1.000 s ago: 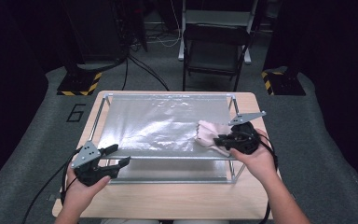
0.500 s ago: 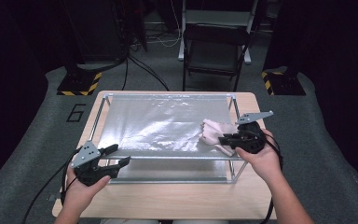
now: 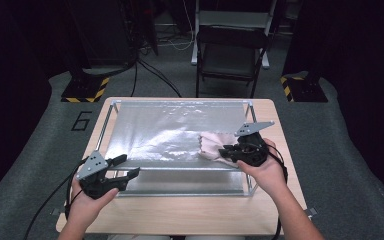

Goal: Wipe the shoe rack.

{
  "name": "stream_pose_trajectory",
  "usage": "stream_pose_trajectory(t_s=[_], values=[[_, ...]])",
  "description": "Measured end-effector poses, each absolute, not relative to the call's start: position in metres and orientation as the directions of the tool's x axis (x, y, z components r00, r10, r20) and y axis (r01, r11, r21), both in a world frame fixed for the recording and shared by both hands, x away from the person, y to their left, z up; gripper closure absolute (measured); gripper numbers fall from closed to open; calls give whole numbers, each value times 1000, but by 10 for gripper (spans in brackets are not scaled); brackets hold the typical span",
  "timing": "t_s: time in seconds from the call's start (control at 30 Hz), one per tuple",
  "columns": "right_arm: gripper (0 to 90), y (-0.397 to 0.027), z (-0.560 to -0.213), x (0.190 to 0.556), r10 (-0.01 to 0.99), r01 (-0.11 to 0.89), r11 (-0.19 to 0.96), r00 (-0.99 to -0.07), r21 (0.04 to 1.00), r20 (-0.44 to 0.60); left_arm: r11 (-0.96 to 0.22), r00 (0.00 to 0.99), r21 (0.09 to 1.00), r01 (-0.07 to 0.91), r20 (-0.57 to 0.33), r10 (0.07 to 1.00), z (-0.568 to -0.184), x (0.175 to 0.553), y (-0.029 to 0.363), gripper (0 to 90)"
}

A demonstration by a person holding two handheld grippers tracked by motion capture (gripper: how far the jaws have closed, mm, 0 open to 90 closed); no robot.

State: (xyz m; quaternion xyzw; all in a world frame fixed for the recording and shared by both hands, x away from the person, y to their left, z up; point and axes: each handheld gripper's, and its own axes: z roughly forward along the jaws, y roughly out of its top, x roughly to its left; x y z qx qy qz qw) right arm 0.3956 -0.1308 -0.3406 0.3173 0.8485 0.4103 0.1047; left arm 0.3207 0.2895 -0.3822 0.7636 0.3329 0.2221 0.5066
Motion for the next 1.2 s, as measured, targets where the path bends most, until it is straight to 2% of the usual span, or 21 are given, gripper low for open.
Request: stream_pose_trajectory(t_s=[0.3,0.67,0.8,0.97,1.2], values=[[800,-175,-339,399,704,512,405,-704,758,99,-264,679,920,288,-2,734,-382,321,289,358],[796,-137,-343,392,634,464,432,-766,773,106,-260,678,923,285,-2,735,-383,321,290,358],[798,-147,-341,391,645,475,431,-756,767,106,-261,679,922,285,-2,734,-383,321,290,358],[800,-185,-340,385,710,513,388,-696,765,107,-255,676,924,286,-6,737,-383,321,289,357],[800,-188,-343,378,713,504,378,-693,776,103,-255,674,924,284,-4,739,-383,321,288,355]])
